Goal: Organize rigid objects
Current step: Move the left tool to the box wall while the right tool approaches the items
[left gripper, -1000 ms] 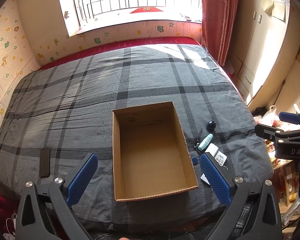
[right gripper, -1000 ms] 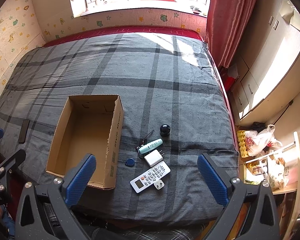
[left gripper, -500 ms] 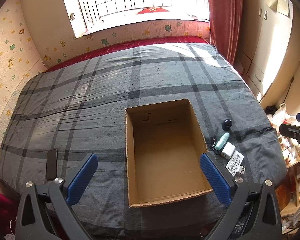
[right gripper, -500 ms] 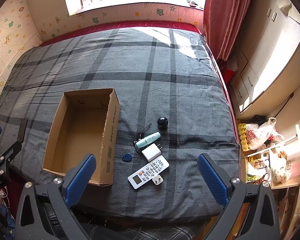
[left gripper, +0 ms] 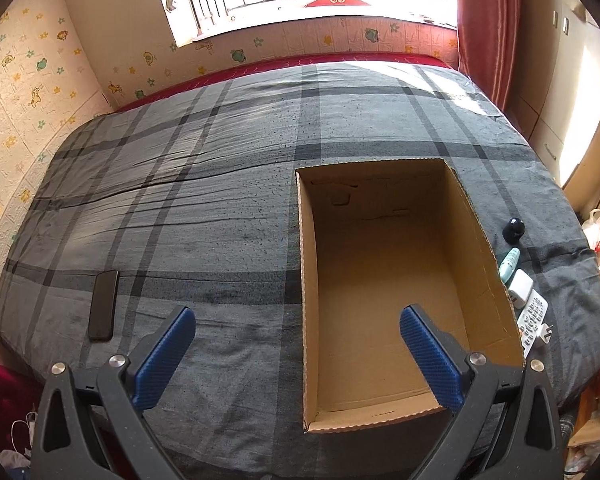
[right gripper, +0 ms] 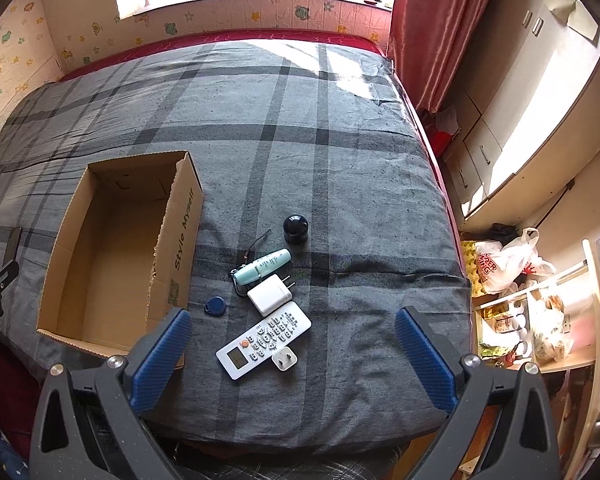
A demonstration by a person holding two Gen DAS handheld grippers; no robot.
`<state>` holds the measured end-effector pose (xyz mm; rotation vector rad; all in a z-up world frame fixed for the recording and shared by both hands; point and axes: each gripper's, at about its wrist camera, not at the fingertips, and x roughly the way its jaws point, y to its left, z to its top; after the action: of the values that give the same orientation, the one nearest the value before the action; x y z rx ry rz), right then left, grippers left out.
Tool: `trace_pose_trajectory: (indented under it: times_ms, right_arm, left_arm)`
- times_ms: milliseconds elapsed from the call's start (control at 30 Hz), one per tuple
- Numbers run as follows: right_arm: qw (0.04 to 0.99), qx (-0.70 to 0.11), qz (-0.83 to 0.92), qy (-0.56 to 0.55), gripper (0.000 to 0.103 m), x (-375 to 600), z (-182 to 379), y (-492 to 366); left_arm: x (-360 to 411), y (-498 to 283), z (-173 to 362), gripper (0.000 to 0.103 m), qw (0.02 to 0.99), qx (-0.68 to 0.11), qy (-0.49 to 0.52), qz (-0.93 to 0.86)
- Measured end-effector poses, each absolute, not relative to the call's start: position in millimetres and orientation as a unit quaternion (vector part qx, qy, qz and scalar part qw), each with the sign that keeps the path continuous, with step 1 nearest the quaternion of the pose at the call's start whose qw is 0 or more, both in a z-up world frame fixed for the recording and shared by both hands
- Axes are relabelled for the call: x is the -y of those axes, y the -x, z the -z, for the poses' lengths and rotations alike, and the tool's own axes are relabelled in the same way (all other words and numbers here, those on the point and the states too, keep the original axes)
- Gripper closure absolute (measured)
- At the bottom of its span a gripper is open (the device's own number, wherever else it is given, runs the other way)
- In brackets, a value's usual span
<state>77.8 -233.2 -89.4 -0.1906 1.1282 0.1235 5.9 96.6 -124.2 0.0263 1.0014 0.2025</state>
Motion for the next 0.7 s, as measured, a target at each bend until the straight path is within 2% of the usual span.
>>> trace_pose_trajectory:
  times_ms: [333,600,700]
  right_arm:
    - [0.855,-0.503,-0.057,0.114,0.000,236.7,132.2,-66.4]
    - [0.847,-0.522,-0.043,0.092,0.000,249.9,173.8,-64.0]
    - [0.845,-0.528,-0.032,0.084,0.000,255.3,188.1,-63.4]
  left_arm:
    - [-108.0,-11.3,175.6,0.000,0.876,-0.473,-0.010,-0.095]
    - [-115.6,-12.5,214.3,0.000,0.873,-0.477,-0.011,-0.100]
    - [-120.4,-12.5,222.5,0.004,0.874,-0.474,-0.004,-0.105]
